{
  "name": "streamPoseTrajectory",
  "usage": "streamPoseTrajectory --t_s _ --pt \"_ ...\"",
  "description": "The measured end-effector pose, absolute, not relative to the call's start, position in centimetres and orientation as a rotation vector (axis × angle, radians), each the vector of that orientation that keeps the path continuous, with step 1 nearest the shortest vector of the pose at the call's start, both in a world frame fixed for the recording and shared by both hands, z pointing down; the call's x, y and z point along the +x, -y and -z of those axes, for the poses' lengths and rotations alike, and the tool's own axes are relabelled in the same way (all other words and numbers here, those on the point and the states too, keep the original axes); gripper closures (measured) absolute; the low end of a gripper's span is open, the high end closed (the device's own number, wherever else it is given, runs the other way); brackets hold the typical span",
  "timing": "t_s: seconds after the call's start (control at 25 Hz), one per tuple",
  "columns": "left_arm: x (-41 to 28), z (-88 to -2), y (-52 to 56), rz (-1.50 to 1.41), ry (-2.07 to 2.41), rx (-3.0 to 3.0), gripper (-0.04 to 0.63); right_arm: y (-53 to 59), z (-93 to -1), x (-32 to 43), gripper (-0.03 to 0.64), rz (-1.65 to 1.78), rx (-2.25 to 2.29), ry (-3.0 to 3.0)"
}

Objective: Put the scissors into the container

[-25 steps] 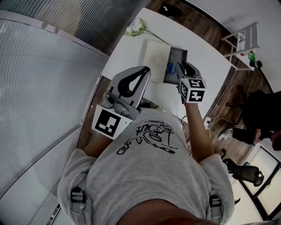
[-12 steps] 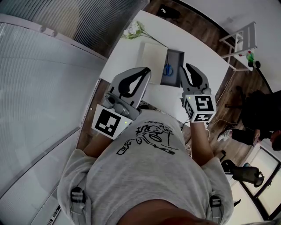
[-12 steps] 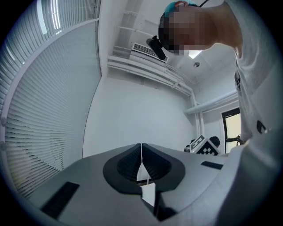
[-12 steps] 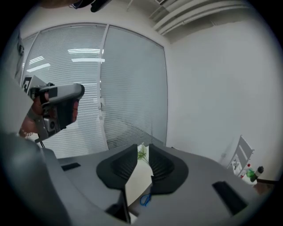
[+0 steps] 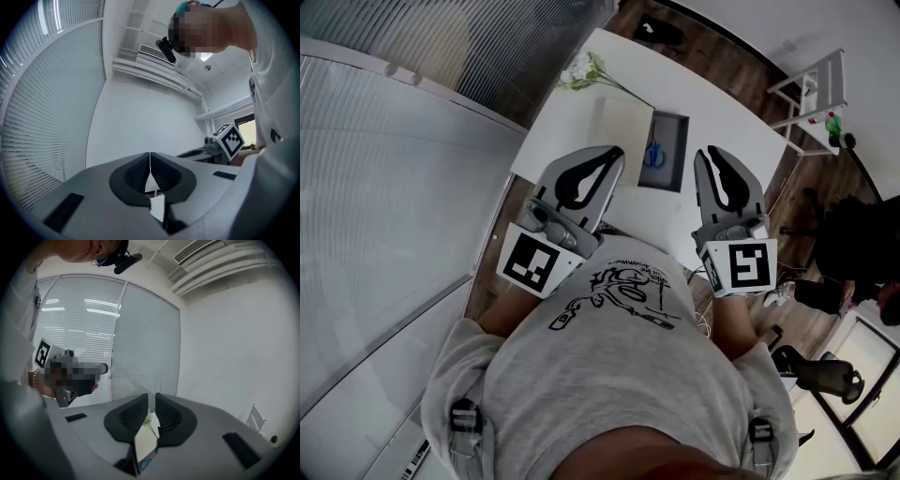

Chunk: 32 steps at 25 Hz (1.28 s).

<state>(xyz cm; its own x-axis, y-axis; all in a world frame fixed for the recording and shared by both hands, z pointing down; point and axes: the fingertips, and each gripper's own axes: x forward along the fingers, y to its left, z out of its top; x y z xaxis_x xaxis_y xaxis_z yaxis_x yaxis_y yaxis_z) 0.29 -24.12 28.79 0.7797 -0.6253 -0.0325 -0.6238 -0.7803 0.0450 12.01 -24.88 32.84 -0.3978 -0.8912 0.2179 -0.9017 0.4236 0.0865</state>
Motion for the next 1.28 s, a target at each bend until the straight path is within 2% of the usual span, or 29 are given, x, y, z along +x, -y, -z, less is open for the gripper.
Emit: streamPoseTrajectory --t_s 0.36,1.28 --pt "1.2 -28.8 24.1 0.072 1.012 2.942 0.574 23.1 -30.4 12.3 0.609 0.021 1.608 2.478" --pt "1.4 -28.5 23.7 0.067 1.014 2.943 0.574 21.2 -27.9 12.5 0.611 0.090 1.640 2.502"
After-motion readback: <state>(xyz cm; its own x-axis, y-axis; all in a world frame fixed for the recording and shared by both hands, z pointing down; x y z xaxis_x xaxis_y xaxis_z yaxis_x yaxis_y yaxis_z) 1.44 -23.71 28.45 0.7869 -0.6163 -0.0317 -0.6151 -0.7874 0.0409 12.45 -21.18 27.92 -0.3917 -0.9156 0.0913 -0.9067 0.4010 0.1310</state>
